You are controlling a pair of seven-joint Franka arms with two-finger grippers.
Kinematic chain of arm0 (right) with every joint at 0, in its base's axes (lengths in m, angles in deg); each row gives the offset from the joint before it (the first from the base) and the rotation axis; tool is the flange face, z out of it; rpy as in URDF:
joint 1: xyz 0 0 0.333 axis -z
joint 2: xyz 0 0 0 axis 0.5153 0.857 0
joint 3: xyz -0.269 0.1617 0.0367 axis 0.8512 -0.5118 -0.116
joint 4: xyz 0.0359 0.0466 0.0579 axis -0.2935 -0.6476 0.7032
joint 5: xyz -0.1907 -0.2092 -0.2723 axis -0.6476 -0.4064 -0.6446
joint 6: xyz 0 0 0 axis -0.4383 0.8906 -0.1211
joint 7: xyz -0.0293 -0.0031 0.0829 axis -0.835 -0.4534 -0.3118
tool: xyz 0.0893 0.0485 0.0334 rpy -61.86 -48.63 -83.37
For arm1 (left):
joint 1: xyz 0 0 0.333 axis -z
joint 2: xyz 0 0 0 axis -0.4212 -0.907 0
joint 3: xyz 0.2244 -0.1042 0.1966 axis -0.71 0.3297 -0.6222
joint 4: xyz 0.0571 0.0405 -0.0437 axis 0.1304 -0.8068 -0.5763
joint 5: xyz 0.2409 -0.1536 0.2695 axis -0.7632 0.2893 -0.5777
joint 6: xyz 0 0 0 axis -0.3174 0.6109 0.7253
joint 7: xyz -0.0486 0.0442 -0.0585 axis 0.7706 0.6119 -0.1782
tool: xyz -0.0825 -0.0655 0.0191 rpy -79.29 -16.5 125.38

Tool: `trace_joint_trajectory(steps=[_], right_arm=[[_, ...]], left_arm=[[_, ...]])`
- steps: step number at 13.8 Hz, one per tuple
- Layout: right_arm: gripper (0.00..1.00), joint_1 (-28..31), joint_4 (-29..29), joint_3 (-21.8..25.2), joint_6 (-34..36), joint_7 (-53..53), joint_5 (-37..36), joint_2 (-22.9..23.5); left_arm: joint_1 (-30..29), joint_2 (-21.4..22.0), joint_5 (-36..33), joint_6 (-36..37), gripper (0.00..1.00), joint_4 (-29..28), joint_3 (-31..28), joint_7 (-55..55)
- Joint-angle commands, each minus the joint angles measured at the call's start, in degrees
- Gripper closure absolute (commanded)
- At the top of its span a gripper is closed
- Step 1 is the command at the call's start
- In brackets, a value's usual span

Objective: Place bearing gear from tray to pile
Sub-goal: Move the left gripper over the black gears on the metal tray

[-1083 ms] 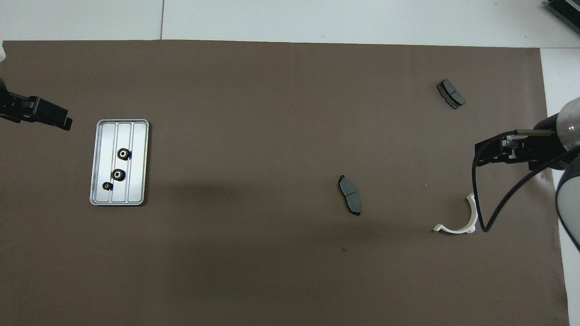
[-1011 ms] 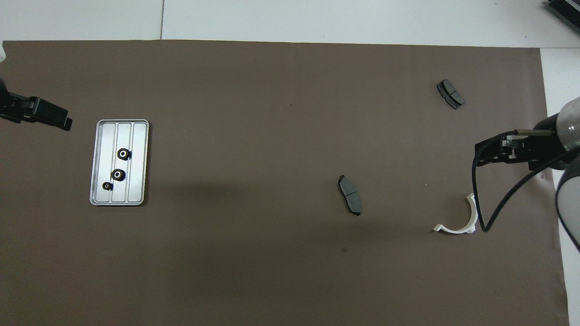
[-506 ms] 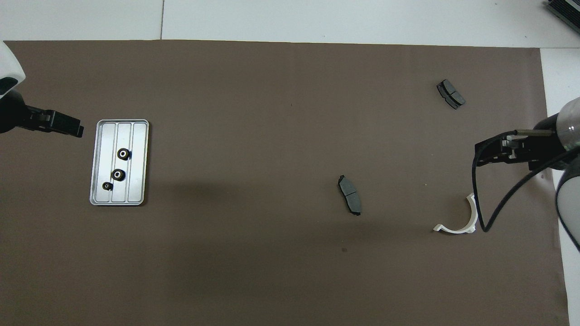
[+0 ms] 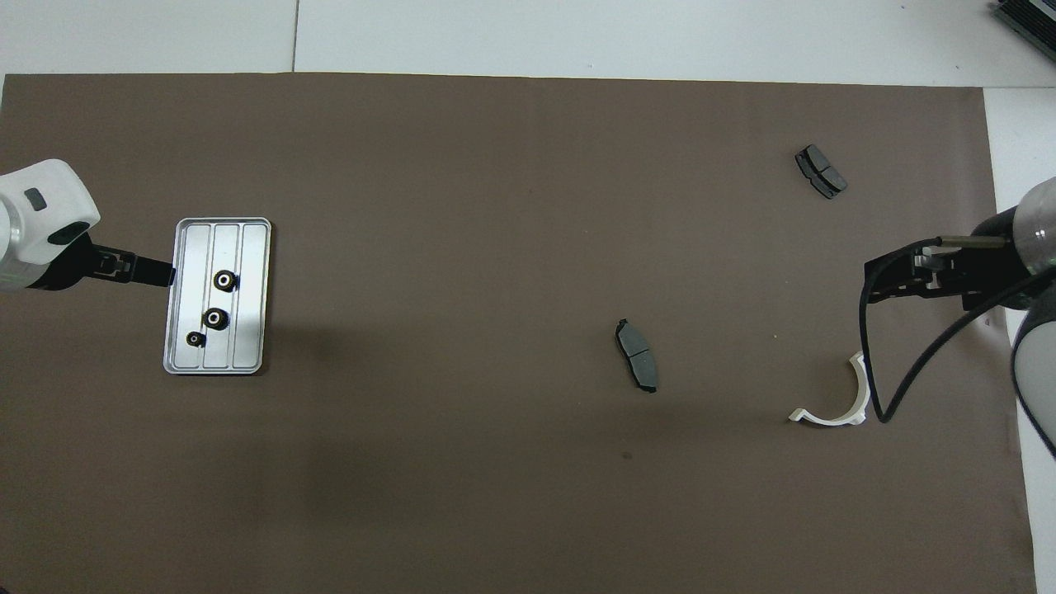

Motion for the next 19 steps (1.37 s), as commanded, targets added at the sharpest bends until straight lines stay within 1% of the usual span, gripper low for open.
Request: trace_joint_trajectory(steps=[1,2,3,4,5,6,9,15,19], right_arm=[[0.00,0.9,-1.7,-0.5,-0.5,1.7,1.2,-1.5],[0.00,0.9,-1.7,-0.5,-0.5,1.7,1.2,-1.5],[0.00,0.9,-1.7,-0.5,-0.5,1.7,1.2,-1.5],[0.00,0.9,-1.7,-0.5,-0.5,1.7,1.2,-1.5],[0.00,0.9,-1.7,-0.5,-0.5,1.7,1.2,-1.5],[0.00,0.9,-1.7,-0.5,-0.5,1.7,1.2,-1.5],[0.00,0.9,-1.7,-0.5,-0.5,1.7,1.2,-1.5],[0.00,0.9,-1.7,-0.5,-0.5,1.7,1.2,-1.5],[0.00,0.9,-1.7,-0.5,-0.5,1.7,1.2,-1.5]], left_arm=[[-1.6,1.1,0.4,-7.5,0.00,-6.3,0.2,-2.5],[-1.9,0.8,0.4,-10.0,0.00,-7.9,0.2,-2.6],[-2.3,0.8,0.4,-12.1,0.04,-9.4,0.3,-2.5],[-2.2,0.8,0.4,-13.4,0.09,-10.7,0.2,-2.2],[-2.2,0.8,0.4,-14.1,0.20,-11.6,0.2,-1.9],[-2.1,0.8,0.4,-14.3,0.27,-12.3,0.3,-1.9],[-2.0,0.9,0.4,-14.6,0.39,-15.0,0.2,-2.0],[-1.4,0.2,0.4,-15.6,0.44,-18.1,0.3,-1.8],[-1.4,-1.3,0.4,-19.2,0.45,-20.3,0.3,-2.0]])
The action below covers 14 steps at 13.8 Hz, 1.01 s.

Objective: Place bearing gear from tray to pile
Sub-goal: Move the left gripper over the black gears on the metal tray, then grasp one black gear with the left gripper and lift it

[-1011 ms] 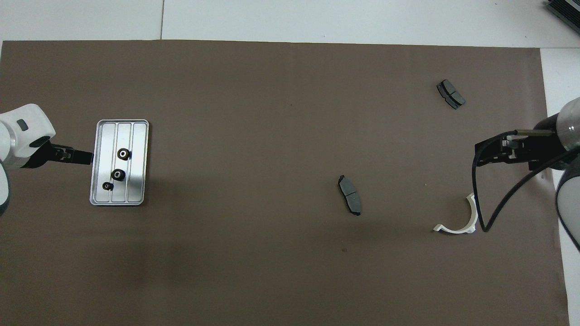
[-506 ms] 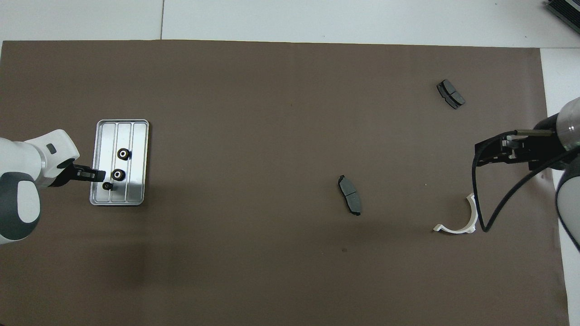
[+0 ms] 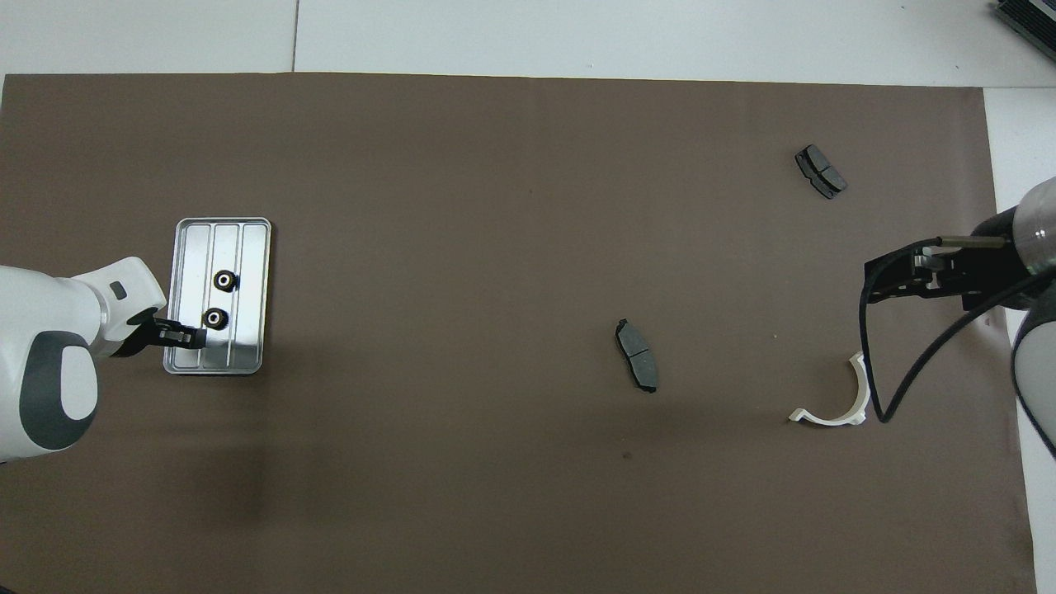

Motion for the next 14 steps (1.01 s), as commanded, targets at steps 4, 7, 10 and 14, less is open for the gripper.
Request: trace_joint_trajectory(steps=[4,7,10,14], right_arm=[[0.00,0.9,-1.7,-0.5,-0.5,1.7,1.2,-1.5],[0.00,0.9,-1.7,-0.5,-0.5,1.7,1.2,-1.5],[0.00,0.9,-1.7,-0.5,-0.5,1.7,1.2,-1.5],[0.00,0.9,-1.7,-0.5,-0.5,1.7,1.2,-1.5]], left_arm=[[0.2,-1.7,0.4,-3.6,0.45,-1.7,-0.1,-0.3],[0.2,-2.2,0.4,-5.0,0.45,-1.7,-0.1,-0.2],[0.2,-2.5,0.4,-5.3,0.48,-1.8,-0.1,-0.3],[0.3,-2.8,0.4,-5.3,0.53,-2.2,-0.1,-0.4]])
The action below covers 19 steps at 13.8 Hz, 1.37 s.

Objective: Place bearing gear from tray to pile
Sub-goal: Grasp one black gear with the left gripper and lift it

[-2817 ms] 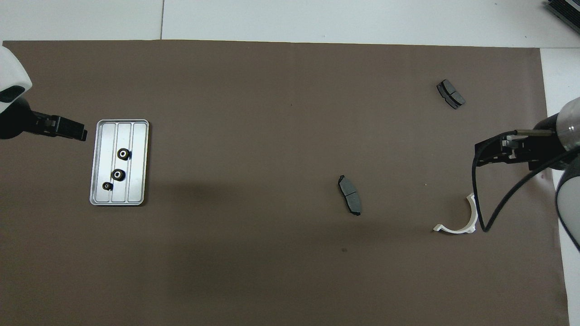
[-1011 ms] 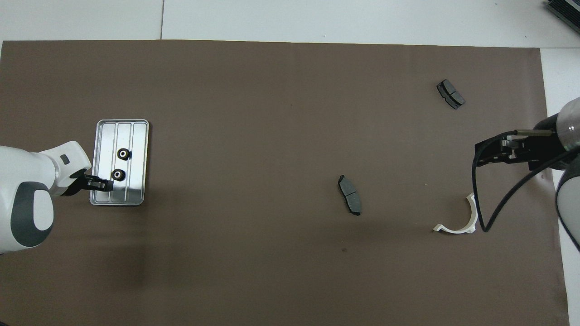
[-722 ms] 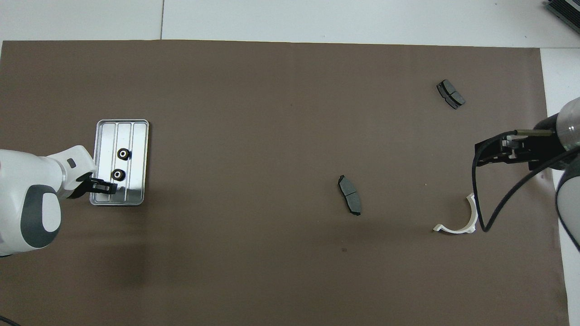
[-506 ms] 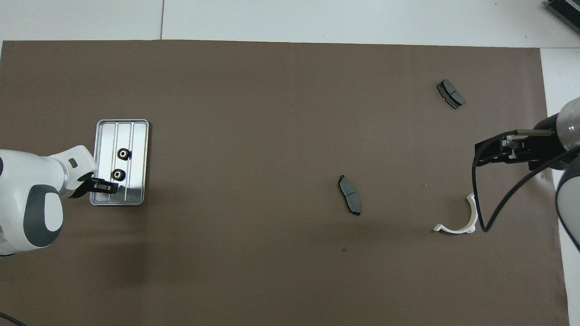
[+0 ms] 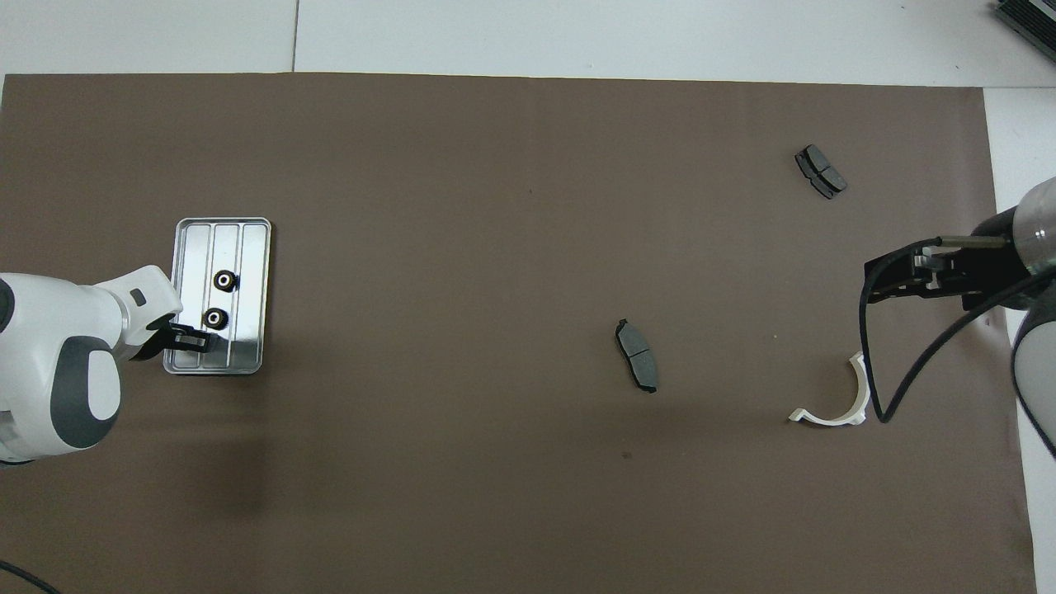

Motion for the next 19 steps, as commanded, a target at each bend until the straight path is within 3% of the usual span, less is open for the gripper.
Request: trace_joint_trajectory(steps=[1,19], right_arm=[[0.00,0.9,-1.7,-0.5,-0.5,1.7,1.2,-1.5],[0.00,0.9,-1.7,-0.5,-0.5,1.7,1.2,-1.5]], left_arm=[[0.2,0.1,0.4,-1.7,0.54,-1.1,-0.1,-0.4],[0.2,-0.3,0.4,-1.2,0.80,-0.4,-0.1,-0.7]])
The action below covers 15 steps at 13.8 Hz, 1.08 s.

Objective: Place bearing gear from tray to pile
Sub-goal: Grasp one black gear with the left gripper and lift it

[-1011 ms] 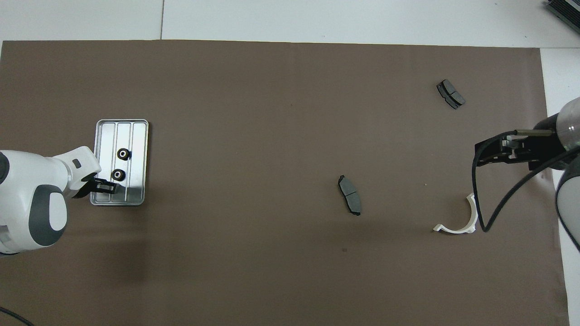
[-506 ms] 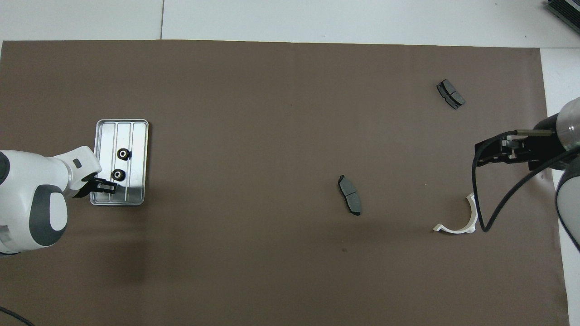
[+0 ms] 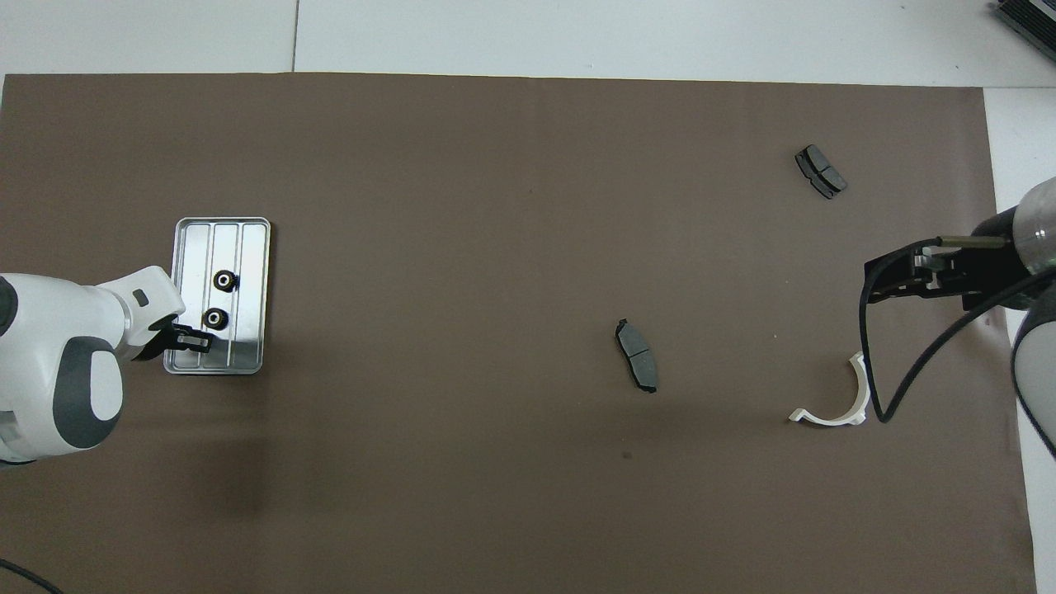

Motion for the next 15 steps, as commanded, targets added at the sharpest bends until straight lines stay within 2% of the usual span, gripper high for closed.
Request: trace_joint_trajectory(steps=[1,3,7,10,15], right_arm=[[0.00,0.9,-1.7,-0.5,-0.5,1.7,1.2,-1.5],[0.00,0.9,-1.7,-0.5,-0.5,1.7,1.2,-1.5],[0.00,0.9,-1.7,-0.5,-0.5,1.7,1.2,-1.5],[0.00,0.9,-1.7,-0.5,-0.5,1.7,1.2,-1.5],[0.00,1.0,-1.7,-0.5,-0.6,1.8,1.2,-1.5]], left_arm=[[0.2,-0.4,0.4,-0.9,0.80,0.0,-0.3,-0.7],[0.2,-0.9,0.4,1.3,0.81,2.4,-0.3,-0.4],[2.2,-2.6,0.4,12.3,0.81,13.8,-0.2,3.4],[7.9,-4.6,0.4,16.8,0.81,20.1,-0.3,12.6],[22.5,-4.6,0.3,17.5,0.81,21.0,-0.3,37.0]])
